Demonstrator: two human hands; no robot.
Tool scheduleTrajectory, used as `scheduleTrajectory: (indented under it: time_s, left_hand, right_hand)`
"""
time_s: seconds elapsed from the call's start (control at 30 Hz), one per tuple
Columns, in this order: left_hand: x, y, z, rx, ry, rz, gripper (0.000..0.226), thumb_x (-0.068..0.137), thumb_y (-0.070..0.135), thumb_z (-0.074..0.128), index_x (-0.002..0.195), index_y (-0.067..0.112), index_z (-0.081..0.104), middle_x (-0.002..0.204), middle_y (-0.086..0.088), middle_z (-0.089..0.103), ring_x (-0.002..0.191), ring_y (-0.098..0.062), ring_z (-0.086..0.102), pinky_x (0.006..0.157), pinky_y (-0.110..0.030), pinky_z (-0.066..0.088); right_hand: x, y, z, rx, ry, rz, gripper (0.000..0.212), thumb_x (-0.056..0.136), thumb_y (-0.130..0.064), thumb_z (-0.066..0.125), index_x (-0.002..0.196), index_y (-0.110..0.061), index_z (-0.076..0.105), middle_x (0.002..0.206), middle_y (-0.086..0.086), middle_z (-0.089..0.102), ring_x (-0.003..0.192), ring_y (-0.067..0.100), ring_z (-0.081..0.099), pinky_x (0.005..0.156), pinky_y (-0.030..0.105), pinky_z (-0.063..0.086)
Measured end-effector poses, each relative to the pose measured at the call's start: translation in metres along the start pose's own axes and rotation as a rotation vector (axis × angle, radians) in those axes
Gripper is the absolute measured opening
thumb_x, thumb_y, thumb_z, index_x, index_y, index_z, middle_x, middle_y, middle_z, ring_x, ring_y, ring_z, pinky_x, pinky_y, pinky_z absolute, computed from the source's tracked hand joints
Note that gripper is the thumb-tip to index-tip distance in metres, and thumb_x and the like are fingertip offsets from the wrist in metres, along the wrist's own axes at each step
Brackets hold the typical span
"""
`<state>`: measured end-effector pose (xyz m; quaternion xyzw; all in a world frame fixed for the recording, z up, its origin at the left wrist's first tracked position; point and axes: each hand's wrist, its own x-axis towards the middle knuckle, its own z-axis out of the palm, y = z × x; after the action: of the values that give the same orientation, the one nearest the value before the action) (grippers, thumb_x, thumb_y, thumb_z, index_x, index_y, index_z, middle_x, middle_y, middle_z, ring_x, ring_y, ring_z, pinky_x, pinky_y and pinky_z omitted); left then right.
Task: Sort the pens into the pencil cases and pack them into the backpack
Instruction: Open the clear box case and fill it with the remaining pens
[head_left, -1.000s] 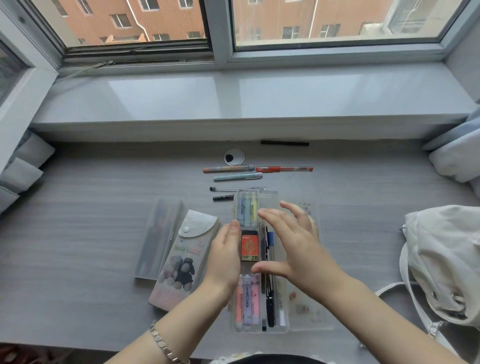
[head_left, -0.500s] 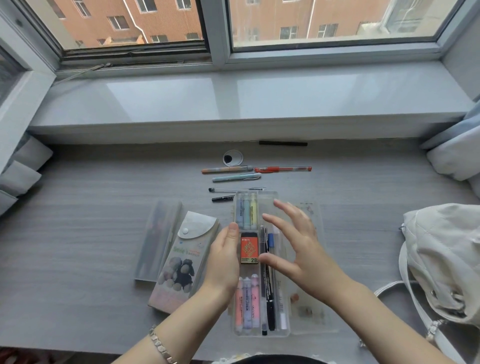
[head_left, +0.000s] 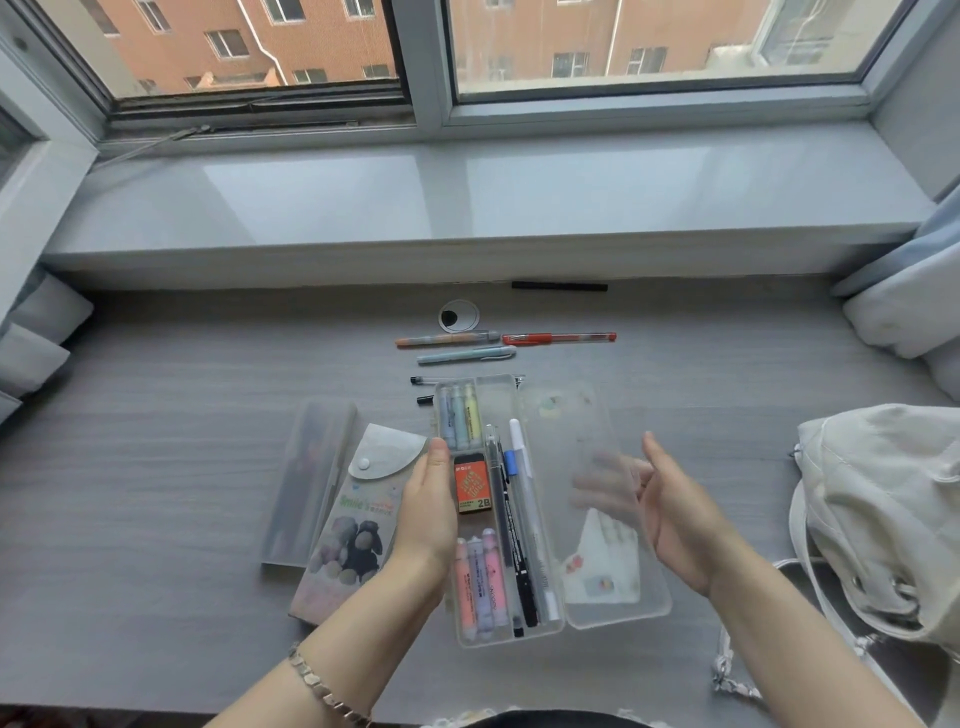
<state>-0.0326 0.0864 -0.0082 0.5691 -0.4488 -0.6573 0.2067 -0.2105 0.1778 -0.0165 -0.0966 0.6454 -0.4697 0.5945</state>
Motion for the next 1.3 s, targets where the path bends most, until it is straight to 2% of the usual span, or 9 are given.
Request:
scheduleTrajectory:
  time_s: [0.13,0.2,0.27,0.33,0.5,0.73,0.9,1.0,1.3]
  left_hand:
    - [0.001,0.000,0.001,0.039,0.002,-0.028,0.067,0.086,0.069,0.020,0.131,0.029,0.050,0.126,0.003,0.061,0.119,-0.015,0.053,0.108,-0.041,0.036]
    - [-0.002,0.004,0.002,-0.009,-0.064,-0.047,0.066,0.085,0.069,0.015,0.110,0.034,0.065,0.111,0.004,0.070,0.106,-0.013,0.063,0.102,-0.041,0.041]
    - [-0.008,0.010,0.005,-0.093,-0.206,-0.096,0.064,0.086,0.068,0.017,0.091,0.035,0.071,0.097,0.009,0.074,0.093,-0.008,0.069,0.095,-0.038,0.046]
    - [-0.008,0.008,0.005,-0.077,-0.276,-0.076,0.059,0.074,0.076,0.042,0.112,0.036,0.062,0.115,0.009,0.068,0.110,-0.010,0.062,0.103,-0.041,0.042]
    - [-0.009,0.001,0.001,-0.079,-0.197,0.053,0.026,0.086,0.013,0.061,0.111,0.020,0.059,0.100,-0.001,0.074,0.094,-0.019,0.070,0.080,-0.033,0.056]
    - [-0.009,-0.006,0.002,-0.217,-0.228,-0.005,0.040,0.078,0.025,0.060,0.116,0.016,0.059,0.104,-0.006,0.073,0.091,-0.019,0.070,0.073,-0.030,0.059]
    - [-0.005,-0.007,0.009,-0.117,-0.223,-0.125,0.044,0.079,0.042,0.067,0.116,0.023,0.054,0.112,0.000,0.069,0.098,-0.015,0.068,0.084,-0.038,0.055]
    - [-0.006,-0.003,0.014,-0.144,-0.174,-0.128,0.069,0.065,0.054,0.070,0.120,0.019,0.047,0.116,-0.009,0.065,0.094,-0.020,0.069,0.065,-0.032,0.055]
    - [-0.009,-0.007,0.013,-0.105,-0.025,-0.155,0.063,0.079,0.055,0.057,0.124,0.013,0.047,0.115,-0.010,0.065,0.099,-0.024,0.066,0.075,-0.038,0.055]
  right_hand:
    - [-0.011,-0.001,0.016,-0.008,-0.096,-0.201,0.030,0.097,-0.028,0.032,0.103,-0.028,0.061,0.094,-0.017,0.070,0.084,-0.008,0.065,0.069,0.011,0.050]
    - [-0.019,0.001,0.035,-0.098,-0.163,-0.252,0.023,0.088,-0.033,0.046,0.105,-0.047,0.053,0.111,-0.022,0.061,0.097,-0.010,0.058,0.082,0.014,0.047]
    - [-0.020,0.013,0.046,-0.291,-0.196,-0.332,0.049,0.084,-0.030,0.060,0.116,-0.060,0.038,0.128,-0.023,0.047,0.113,-0.016,0.046,0.096,0.008,0.038]
    - [-0.021,0.020,0.054,-0.464,-0.148,-0.426,0.074,0.081,-0.024,0.069,0.124,-0.062,0.022,0.133,-0.028,0.032,0.118,-0.028,0.029,0.097,-0.004,0.024]
    - [-0.018,0.027,0.057,-0.378,-0.100,-0.352,0.100,0.077,-0.015,0.072,0.136,-0.042,-0.005,0.117,-0.039,0.027,0.106,-0.028,0.035,0.080,-0.012,0.026]
    - [-0.016,0.020,0.042,-0.151,-0.134,-0.252,0.044,0.071,-0.012,0.076,0.112,-0.015,0.060,0.101,0.003,0.073,0.093,0.015,0.068,0.083,0.028,0.055]
    - [-0.025,0.021,0.054,-0.664,0.223,-0.461,0.051,0.064,-0.027,0.079,0.110,-0.028,0.056,0.095,-0.013,0.064,0.087,0.008,0.060,0.078,0.022,0.049]
    - [-0.031,0.023,0.064,-0.821,0.165,-0.629,0.056,0.069,-0.040,0.069,0.120,-0.026,0.051,0.104,-0.009,0.056,0.094,0.006,0.054,0.080,0.015,0.043]
    - [-0.023,0.018,0.068,-0.878,-0.055,-0.543,0.060,0.080,-0.063,0.042,0.126,-0.025,0.048,0.115,-0.009,0.059,0.106,0.006,0.054,0.090,0.026,0.047]
